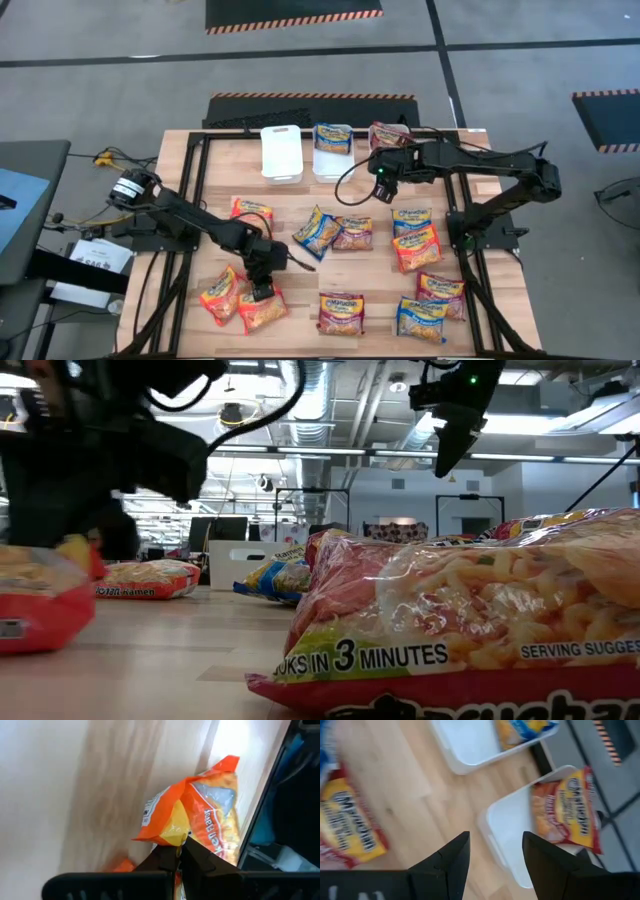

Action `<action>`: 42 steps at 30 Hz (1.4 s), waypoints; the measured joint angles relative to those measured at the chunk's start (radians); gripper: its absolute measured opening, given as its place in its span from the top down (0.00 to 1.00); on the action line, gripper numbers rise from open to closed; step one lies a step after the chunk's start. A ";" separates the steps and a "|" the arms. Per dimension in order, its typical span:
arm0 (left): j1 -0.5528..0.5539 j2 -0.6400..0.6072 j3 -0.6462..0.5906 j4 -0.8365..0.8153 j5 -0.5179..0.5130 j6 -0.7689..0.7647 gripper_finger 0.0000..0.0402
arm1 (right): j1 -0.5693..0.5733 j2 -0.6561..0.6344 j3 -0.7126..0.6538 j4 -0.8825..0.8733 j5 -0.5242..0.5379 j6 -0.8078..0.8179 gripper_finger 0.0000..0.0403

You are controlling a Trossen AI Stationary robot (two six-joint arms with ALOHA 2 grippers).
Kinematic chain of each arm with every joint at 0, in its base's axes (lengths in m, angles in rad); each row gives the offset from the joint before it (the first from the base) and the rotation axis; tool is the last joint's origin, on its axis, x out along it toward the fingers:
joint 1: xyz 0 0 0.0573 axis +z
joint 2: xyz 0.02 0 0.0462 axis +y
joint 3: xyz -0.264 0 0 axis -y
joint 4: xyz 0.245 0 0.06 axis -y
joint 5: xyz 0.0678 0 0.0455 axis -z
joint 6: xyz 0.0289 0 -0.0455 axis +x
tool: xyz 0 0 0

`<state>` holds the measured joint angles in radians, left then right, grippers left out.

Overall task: Sort Maruchan noodles
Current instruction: Put the orange noodle pack into the left white bin

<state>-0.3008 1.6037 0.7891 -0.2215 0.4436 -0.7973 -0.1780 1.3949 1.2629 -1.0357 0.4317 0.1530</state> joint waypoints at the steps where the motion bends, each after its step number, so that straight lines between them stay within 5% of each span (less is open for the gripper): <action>1: 0.015 -0.001 0.000 0.003 0.008 0.013 1.00 | 0.004 0.000 0.000 -0.001 -0.025 -0.001 0.49; 10: 0.192 -0.001 0.000 -0.012 0.104 0.152 1.00 | 0.084 0.000 0.000 0.021 -0.261 0.004 0.49; 17: 0.312 -0.001 0.000 -0.013 0.194 0.242 1.00 | 0.173 0.000 0.000 0.123 -0.349 0.023 0.49; 31: 0.359 -0.001 0.000 0.013 0.207 0.348 1.00 | 0.344 0.000 0.000 0.213 -0.356 0.135 0.49; 42: 0.339 -0.001 0.000 0.083 0.189 0.349 1.00 | 0.467 0.001 -0.159 0.576 -0.311 0.308 0.49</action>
<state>0.0383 1.6024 0.7891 -0.1390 0.6322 -0.4482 0.2886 1.3956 1.1038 -0.4598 0.1211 0.4609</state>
